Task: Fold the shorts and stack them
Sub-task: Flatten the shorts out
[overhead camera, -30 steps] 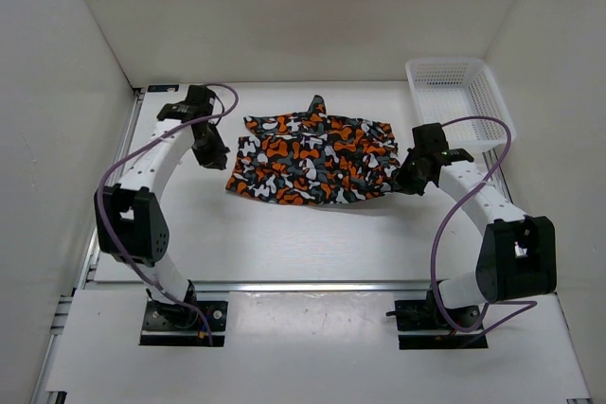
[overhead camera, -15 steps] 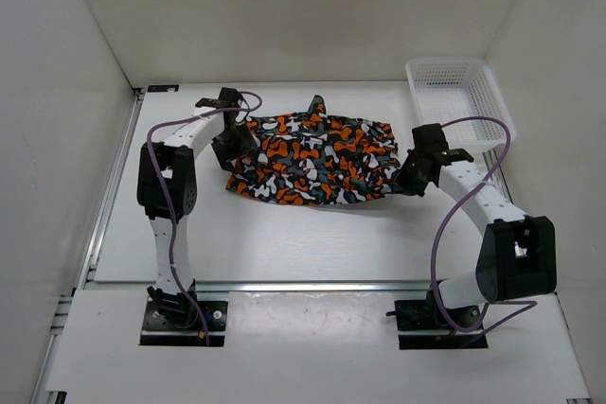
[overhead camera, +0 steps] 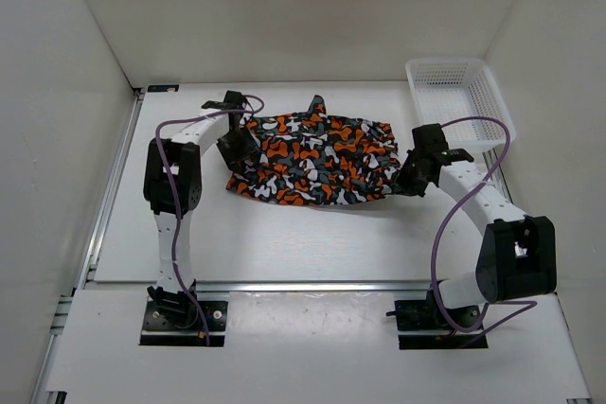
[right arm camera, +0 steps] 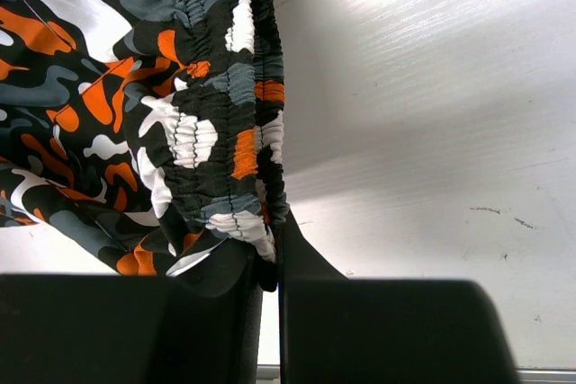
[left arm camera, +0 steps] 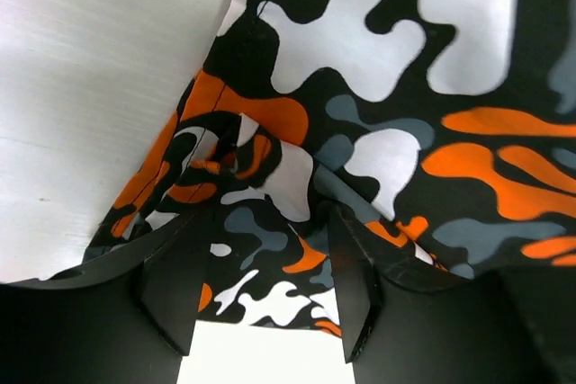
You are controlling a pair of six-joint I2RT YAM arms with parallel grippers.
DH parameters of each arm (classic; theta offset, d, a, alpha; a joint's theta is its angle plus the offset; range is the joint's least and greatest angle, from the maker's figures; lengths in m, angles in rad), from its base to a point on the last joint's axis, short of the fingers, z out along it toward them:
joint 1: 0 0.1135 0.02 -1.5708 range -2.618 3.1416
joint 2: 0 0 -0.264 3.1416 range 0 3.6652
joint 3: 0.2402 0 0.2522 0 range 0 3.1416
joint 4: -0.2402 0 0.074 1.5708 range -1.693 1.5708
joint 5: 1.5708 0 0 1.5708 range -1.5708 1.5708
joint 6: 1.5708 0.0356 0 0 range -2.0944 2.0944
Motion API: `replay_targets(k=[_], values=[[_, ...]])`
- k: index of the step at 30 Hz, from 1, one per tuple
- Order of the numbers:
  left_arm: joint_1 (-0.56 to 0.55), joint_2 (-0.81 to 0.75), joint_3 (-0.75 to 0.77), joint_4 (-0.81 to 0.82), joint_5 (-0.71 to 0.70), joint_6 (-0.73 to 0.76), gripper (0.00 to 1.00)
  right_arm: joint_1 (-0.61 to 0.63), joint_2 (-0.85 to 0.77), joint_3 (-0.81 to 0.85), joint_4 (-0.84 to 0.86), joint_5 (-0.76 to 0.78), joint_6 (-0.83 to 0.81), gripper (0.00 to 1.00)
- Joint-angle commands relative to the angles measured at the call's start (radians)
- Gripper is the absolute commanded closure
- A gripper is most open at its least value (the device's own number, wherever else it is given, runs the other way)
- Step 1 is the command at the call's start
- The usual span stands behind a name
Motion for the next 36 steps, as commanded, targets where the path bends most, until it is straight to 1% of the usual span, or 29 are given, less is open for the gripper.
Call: replay_targets(k=[1, 5, 6, 8, 10, 11, 14, 17, 18, 21, 22, 24, 25, 27, 28, 31, 32, 34, 36], values=[[-0.008, -0.009, 0.033, 0.019, -0.001, -0.008, 0.35, -0.006, -0.01, 0.002, -0.013, 0.011, -0.014, 1.0], [-0.008, 0.013, 0.055, 0.019, -0.01, 0.001, 0.43, -0.006, -0.01, 0.002, -0.013, 0.011, -0.014, 1.0], [-0.008, 0.013, 0.064, 0.019, -0.01, 0.001, 0.57, -0.006, -0.01, -0.007, -0.013, 0.011, -0.014, 1.0], [-0.008, 0.024, 0.073, 0.019, -0.01, 0.001, 0.66, -0.006, -0.019, -0.007, -0.013, 0.011, -0.014, 1.0], [-0.008, 0.024, 0.073, 0.019, -0.01, 0.001, 0.78, -0.006, -0.019, -0.007, -0.013, 0.011, -0.014, 1.0], [-0.008, 0.024, 0.073, 0.019, -0.01, 0.001, 0.9, -0.006, -0.019, -0.007, -0.013, 0.011, -0.014, 1.0], [-0.008, 0.011, 0.06, 0.019, -0.01, 0.001, 0.9, -0.006, -0.019, -0.007, -0.023, 0.011, -0.014, 1.0], [0.002, -0.065, 0.049, 0.006, -0.01, 0.01, 0.9, -0.006, -0.028, 0.016, -0.032, 0.02, -0.023, 1.0], [0.021, -0.123, 0.049, 0.006, -0.01, 0.01, 0.9, -0.006, -0.028, 0.039, -0.032, 0.02, -0.032, 1.0], [0.066, -0.214, 0.079, -0.023, 0.014, 0.01, 0.9, -0.006, -0.019, 0.099, -0.055, 0.039, -0.053, 1.0], [0.089, -0.267, 0.136, -0.043, 0.015, 0.01, 0.9, -0.006, -0.019, 0.16, -0.079, 0.039, -0.066, 1.0], [0.098, -0.314, 0.209, -0.11, 0.015, 0.01, 0.9, -0.006, -0.01, 0.231, -0.111, 0.06, -0.078, 1.0], [0.123, -0.356, 0.28, -0.131, 0.004, 0.01, 0.9, -0.006, -0.01, 0.264, -0.136, 0.06, -0.092, 1.0], [0.143, -0.406, 0.329, -0.162, 0.013, 0.01, 0.9, -0.006, -0.028, 0.35, -0.154, 0.06, -0.11, 1.0], [0.167, -0.462, 0.345, -0.173, 0.025, 0.01, 0.9, -0.006, -0.043, 0.379, -0.165, 0.06, -0.136, 1.0], [0.207, -0.553, 0.383, -0.173, 0.088, 0.025, 0.9, -0.006, -0.069, 0.517, -0.249, 0.04, -0.2, 1.0], [0.231, -0.603, 0.429, -0.191, 0.099, 0.026, 0.9, -0.006, -0.088, 0.556, -0.297, 0.028, -0.221, 1.0], [0.253, -0.662, 0.467, -0.202, 0.108, 0.026, 0.9, -0.006, -0.115, 0.654, -0.334, 0.008, -0.263, 1.0], [0.287, -0.754, 0.512, -0.211, 0.108, 0.017, 0.9, -0.006, -0.178, 0.708, -0.363, -0.018, -0.288, 1.0]])
